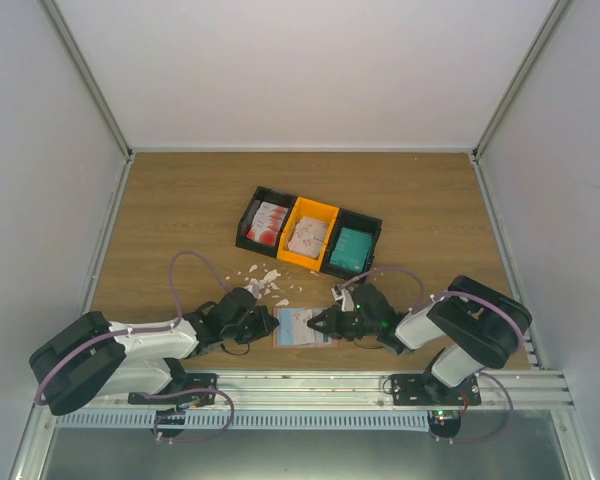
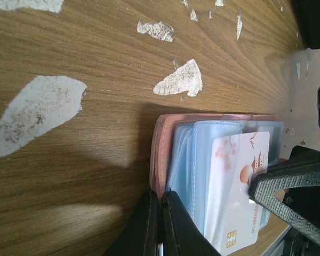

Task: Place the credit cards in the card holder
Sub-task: Insert the credit card into the card holder.

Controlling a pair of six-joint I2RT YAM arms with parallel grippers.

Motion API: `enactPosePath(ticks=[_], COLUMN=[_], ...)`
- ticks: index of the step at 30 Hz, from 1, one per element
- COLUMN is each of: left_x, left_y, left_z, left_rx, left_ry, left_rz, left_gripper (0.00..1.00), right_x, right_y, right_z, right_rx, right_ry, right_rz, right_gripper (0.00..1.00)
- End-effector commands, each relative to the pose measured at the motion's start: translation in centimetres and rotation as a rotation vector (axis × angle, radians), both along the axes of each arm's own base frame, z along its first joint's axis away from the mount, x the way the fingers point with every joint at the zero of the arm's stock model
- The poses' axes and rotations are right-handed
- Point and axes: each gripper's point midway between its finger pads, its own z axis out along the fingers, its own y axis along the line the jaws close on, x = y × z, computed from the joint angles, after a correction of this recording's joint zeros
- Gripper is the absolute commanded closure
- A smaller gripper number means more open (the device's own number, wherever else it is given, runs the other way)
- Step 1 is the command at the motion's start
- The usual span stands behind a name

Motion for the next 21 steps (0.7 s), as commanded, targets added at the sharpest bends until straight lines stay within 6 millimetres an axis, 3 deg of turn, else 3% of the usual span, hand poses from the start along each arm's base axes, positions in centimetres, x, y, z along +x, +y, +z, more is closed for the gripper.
enactPosePath(ticks=[1, 7, 14, 17, 21], left_x=[-0.9, -0.9, -1.1, -1.0, -1.0], left_y=[0.4, 0.3, 0.1, 0.0, -0.1], left_z=[-1.0, -1.1, -1.1, -0.8, -0.6], left_rx=[0.016, 0.014, 0.005, -0.005, -0.013], left_ry=[0.023, 0.027, 0.031, 0.028, 0.025], left_rz=[-0.006, -0.005, -0.015, -0.015, -0.015], left_gripper=[1.00, 1.00, 1.00, 1.00, 1.00], right_x=[0.5, -0.1, -0.1, 0.2, 0.8], right_y=[-1.1, 0.5, 0.6, 0.2, -1.0], right_z=[-2.2, -2.0, -1.2, -0.6, -0.1], right_rx=[-0.099, -0.077, -0.073, -0.094, -0.179], right_ry=[0.010, 0.019, -0.007, -0.036, -0.080], right_rz=[-0.058, -0.003, 0.004, -0.009, -0.043], right_gripper=[1.00, 1.00, 0.98, 0.88, 0.61])
